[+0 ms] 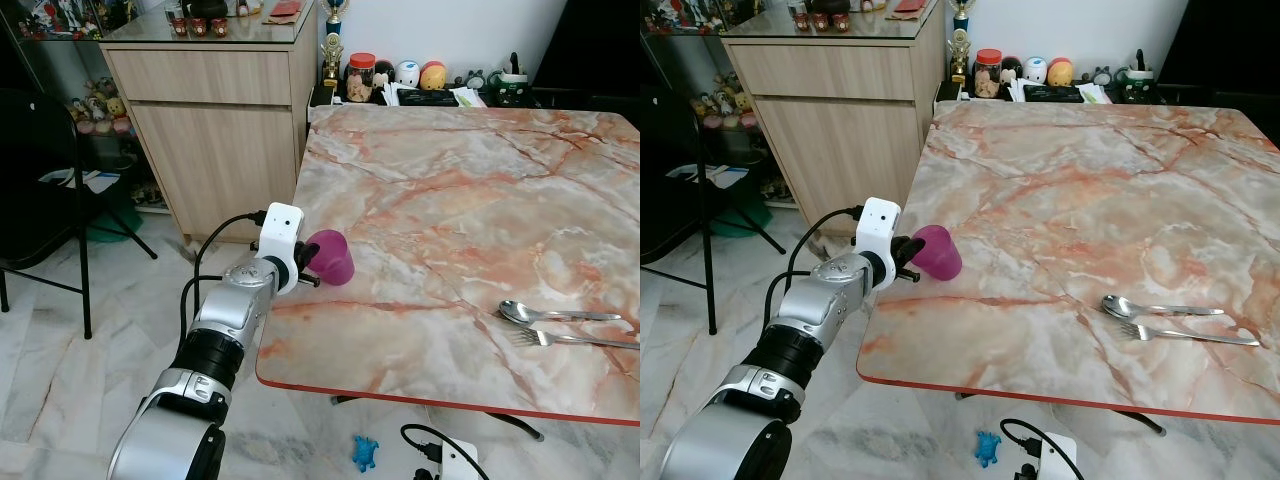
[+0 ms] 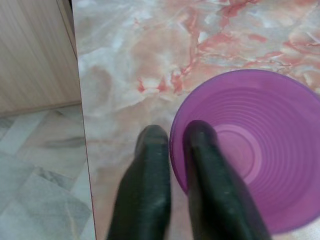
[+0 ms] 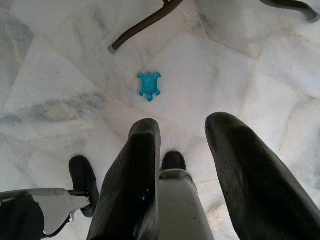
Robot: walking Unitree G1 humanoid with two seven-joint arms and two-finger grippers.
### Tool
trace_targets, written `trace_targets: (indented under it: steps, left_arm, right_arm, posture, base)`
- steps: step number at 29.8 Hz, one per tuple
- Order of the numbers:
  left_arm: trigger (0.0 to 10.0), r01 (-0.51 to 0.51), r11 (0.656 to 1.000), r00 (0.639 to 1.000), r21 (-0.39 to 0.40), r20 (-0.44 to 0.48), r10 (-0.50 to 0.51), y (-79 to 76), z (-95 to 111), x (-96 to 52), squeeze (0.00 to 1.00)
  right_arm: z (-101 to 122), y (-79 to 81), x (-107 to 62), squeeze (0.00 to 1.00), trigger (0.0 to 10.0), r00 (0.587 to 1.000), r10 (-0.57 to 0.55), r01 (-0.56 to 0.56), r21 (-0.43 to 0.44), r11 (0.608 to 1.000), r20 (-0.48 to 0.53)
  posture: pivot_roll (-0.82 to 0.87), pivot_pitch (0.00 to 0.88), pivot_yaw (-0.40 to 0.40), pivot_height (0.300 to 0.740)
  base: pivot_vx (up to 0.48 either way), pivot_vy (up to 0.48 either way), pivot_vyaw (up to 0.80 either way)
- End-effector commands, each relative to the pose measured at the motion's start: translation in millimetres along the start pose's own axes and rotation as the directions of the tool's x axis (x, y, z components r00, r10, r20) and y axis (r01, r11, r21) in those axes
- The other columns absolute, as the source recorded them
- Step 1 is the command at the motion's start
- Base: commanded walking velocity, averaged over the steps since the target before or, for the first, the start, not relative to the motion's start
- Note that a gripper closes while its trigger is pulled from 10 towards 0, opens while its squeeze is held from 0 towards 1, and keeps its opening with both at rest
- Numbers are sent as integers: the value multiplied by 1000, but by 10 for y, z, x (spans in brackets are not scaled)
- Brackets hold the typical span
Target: Setting the table
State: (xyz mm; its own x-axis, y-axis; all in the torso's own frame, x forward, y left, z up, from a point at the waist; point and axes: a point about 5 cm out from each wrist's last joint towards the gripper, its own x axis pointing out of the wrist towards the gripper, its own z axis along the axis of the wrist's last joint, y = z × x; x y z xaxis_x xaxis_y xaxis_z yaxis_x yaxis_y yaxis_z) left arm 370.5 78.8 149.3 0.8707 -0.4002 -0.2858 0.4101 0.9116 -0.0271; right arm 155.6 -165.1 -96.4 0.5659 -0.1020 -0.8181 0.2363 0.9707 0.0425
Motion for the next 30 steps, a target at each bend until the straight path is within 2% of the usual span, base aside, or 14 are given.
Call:
trace_targets:
  steps: [1,6,12,13,14,15,16,17,18,19,21,24,27,30]
  left_arm:
    - [0,2,1000,999,13,-34,-1,26,-79,-15,0]
    - [0,17,1000,999,4,-39,-17,19,-98,-20,0]
    - [0,15,998,1000,-55,-14,-16,43,-119,-44,0]
    - [0,6,996,1000,-92,26,-4,79,-102,-63,0]
    - [0,6,996,1000,-92,26,-4,79,-102,-63,0]
    - [0,6,992,996,-129,90,6,109,-55,-85,0]
    - [0,6,992,996,-129,90,6,109,-55,-85,0]
    - [0,1,988,985,-155,168,25,143,17,-116,0]
    - [0,1,988,985,-155,168,25,143,17,-116,0]
    - [10000,-11,986,975,-165,217,47,175,60,-144,0]
    - [10000,-65,979,925,-192,357,131,325,129,-298,0]
    - [10000,-135,975,894,-176,403,196,457,63,-440,0]
    - [10000,-163,968,875,-190,425,231,516,27,-510,0]
    - [10000,-238,965,837,-108,481,260,579,-44,-661,0]
  right_arm:
    - [-16,-1,-3,0,10000,1000,-5,5,13,1000,-8]
    - [-18,-4,-3,0,10000,1000,-7,7,15,1000,-9]
    - [-20,-7,-4,0,10000,1000,-7,7,14,1000,-9]
    - [-19,-9,-3,0,10000,1000,-7,7,13,1000,-9]
    - [-19,-9,-3,0,10000,1000,-7,7,13,1000,-9]
    - [-19,-9,-3,0,10000,1000,-7,7,12,1000,-9]
    - [-19,-9,-3,0,10000,1000,-7,7,12,1000,-9]
    - [-18,-10,-3,0,10000,1000,-7,7,12,1000,-8]
    - [-18,-10,-3,0,10000,1000,-7,7,12,1000,-8]
    - [-17,-11,-3,0,10000,1000,-8,8,12,1000,-7]
    - [-16,-16,-4,0,10000,1000,-11,11,10,1000,-5]
    - [-15,-21,-4,0,10000,1000,-13,13,11,1000,-3]
    - [-13,-24,-4,0,10000,1000,-13,13,12,1000,0]
    - [-10,-31,-5,0,10000,1000,-14,14,13,1000,3]
  posture:
    - [78,0,11,740]
    - [78,0,10,740]
    - [78,0,8,740]
    - [79,0,7,740]
    - [79,0,7,740]
    - [78,0,8,740]
    - [78,0,8,740]
    - [77,0,7,740]
    - [77,0,7,740]
    - [78,0,6,740]
    - [80,0,4,740]
    - [78,0,3,740]
    - [78,0,2,740]
    - [77,0,-2,740]
  base:
    - [0,0,0]
    - [0,0,0]
    - [0,0,0]
    - [0,0,0]
    - [0,0,0]
    - [0,0,0]
    - [0,0,0]
    - [0,0,0]
    - [0,0,0]
    - [0,0,0]
    - [0,0,0]
    - [0,0,0]
    - [0,0,0]
    - [0,0,0]
